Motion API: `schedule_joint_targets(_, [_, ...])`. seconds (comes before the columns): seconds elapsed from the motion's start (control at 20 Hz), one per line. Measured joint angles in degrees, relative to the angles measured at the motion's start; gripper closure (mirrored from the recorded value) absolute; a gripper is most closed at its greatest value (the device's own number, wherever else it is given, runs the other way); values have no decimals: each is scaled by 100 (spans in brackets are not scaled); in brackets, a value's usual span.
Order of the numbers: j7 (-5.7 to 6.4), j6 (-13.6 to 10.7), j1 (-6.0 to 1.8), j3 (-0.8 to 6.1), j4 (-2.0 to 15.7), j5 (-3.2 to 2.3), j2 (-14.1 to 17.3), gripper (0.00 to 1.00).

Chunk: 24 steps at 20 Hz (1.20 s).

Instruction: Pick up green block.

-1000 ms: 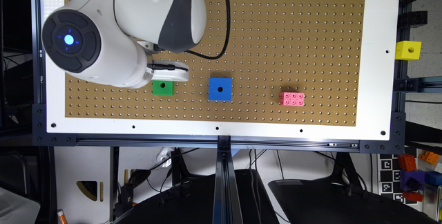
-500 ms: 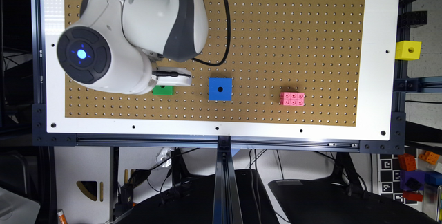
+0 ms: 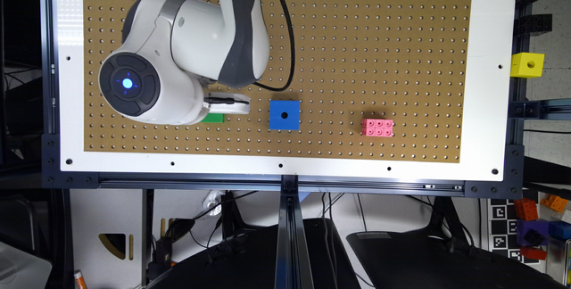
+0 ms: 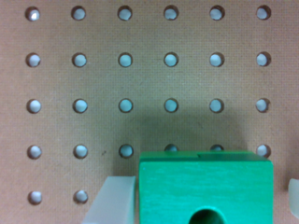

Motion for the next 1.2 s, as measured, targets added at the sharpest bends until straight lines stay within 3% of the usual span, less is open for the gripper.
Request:
schedule_joint_targets(0.4, [0, 1, 4, 8, 16, 0, 7, 0])
schedule_joint_targets(0.55, [12, 2, 9, 51, 126, 0, 73, 0])
schedule_joint_targets(0.6, [12, 1, 9, 60, 206, 0, 119, 100])
schedule_joint_targets(1.2, [12, -20, 7, 60, 204, 0, 115, 100])
